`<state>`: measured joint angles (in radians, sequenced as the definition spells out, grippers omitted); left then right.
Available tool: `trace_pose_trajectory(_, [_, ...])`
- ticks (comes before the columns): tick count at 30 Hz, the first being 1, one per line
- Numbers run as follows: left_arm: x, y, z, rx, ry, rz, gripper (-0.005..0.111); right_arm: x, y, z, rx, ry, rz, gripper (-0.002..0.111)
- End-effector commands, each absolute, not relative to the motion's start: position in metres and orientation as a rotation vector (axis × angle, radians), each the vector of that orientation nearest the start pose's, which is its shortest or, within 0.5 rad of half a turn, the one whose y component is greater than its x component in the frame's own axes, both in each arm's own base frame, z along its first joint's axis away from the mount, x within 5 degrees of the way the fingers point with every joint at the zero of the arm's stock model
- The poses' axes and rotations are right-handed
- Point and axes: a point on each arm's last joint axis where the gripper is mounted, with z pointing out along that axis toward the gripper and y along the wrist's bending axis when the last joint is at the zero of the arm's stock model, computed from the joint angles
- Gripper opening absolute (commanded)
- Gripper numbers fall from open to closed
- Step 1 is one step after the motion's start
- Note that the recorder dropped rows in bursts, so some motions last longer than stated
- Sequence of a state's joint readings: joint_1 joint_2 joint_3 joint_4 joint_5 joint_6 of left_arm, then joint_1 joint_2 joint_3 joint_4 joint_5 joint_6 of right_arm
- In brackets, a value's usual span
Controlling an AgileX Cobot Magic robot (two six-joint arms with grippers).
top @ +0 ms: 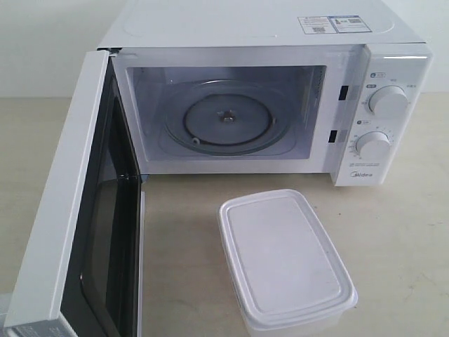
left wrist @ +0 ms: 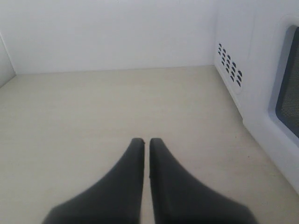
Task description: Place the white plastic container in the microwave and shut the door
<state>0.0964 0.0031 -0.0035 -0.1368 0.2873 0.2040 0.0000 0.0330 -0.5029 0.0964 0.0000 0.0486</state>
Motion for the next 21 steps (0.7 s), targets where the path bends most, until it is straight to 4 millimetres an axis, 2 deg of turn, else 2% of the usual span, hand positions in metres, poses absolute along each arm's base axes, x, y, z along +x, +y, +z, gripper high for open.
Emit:
trace_pose_trajectory(1, [0.055,0.001,0.187,-0.007,1.769,0.072,0.004,0.021,0.0,0.417,0.062,1.038,0.102,0.0])
trace_pose_trajectory(4, [0.055,0.001,0.187,-0.007,1.769,0.072,0.004,0.048,0.001,0.452,0.046,1.152,0.086,0.0])
trace_pose_trajectory(5, [0.055,0.001,0.187,-0.007,1.769,0.072,0.004,0.062,0.002,0.461,0.042,1.24,0.09,0.0])
trace_pose_trajectory(8, [0.055,0.001,0.187,-0.007,1.769,0.072,0.004,0.108,0.004,0.47,0.036,1.53,0.107,0.0])
trace_pose_trajectory(11, [0.055,0.001,0.187,-0.007,1.769,0.072,0.004,0.148,0.007,0.465,0.043,1.734,0.148,0.0])
trace_pose_trajectory(15, [0.055,0.001,0.187,-0.007,1.769,0.072,0.004,0.195,0.011,0.451,0.091,1.822,0.241,0.0])
trace_pose_trajectory(18, [0.055,0.001,0.187,-0.007,1.769,0.072,0.004,0.215,0.016,0.437,0.135,1.893,0.351,0.0])
trace_pose_trajectory(21, [0.055,0.001,0.187,-0.007,1.769,0.072,0.004,0.225,0.021,0.422,0.08,2.012,0.38,0.0])
